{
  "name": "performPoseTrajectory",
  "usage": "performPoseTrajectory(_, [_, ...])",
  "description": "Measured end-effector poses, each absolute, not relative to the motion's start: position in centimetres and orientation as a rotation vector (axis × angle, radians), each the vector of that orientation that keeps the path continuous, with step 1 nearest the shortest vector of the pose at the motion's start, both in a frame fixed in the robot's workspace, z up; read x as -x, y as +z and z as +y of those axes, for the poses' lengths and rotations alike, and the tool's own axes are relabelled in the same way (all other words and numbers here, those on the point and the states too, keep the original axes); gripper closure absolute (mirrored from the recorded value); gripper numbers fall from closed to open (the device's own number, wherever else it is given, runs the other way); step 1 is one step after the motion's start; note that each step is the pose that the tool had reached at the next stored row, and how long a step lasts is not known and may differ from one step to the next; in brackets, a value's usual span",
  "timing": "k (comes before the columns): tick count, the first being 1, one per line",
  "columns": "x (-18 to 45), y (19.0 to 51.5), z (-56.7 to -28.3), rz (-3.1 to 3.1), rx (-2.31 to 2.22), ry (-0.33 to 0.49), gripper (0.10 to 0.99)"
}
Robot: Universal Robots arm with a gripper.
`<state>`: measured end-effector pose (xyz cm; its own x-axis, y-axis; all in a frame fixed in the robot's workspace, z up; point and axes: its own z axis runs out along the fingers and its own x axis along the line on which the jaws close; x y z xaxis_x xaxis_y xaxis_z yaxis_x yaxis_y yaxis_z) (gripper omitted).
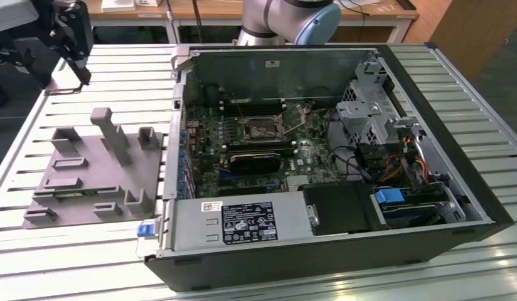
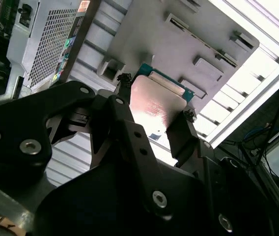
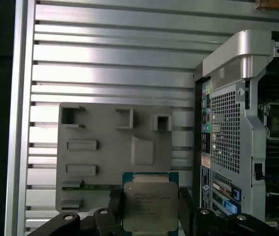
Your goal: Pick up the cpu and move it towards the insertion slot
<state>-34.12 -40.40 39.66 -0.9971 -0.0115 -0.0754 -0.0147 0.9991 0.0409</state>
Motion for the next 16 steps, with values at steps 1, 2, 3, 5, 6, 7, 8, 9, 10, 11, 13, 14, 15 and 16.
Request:
performPoseTrajectory(1, [33.8,39.7,-40.4,3.067,0.020,0.064,0.545])
performPoseTrajectory(2, [33.5,39.7,-40.4,3.068,0.020,0.064,0.545])
performPoseTrajectory(3, [33.2,39.7,-40.4,3.069,0.020,0.064,0.545])
performPoseTrajectory(5, [32.6,39.7,-40.4,3.071,0.020,0.064,0.545])
performPoseTrajectory(6, [32.3,39.7,-40.4,3.072,0.020,0.064,0.545])
performPoseTrajectory(7, [32.0,39.7,-40.4,3.073,0.020,0.064,0.545])
performPoseTrajectory(8, [31.7,39.7,-40.4,3.074,0.020,0.064,0.545])
performPoseTrajectory(9, [31.4,39.7,-40.4,3.075,0.020,0.064,0.545])
performPoseTrajectory(10, [31.1,39.7,-40.4,3.076,0.020,0.064,0.545])
performPoseTrajectory(11, [30.8,39.7,-40.4,3.077,0.020,0.064,0.545])
performPoseTrajectory(13, [30.2,39.7,-40.4,3.079,0.020,0.064,0.545])
performPoseTrajectory(14, [29.9,39.7,-40.4,3.080,0.020,0.064,0.545])
performPoseTrajectory(15, [29.5,39.7,-40.4,3.081,0.020,0.064,0.545])
performPoseTrajectory(16, [29.2,39.7,-40.4,3.082,0.020,0.064,0.545])
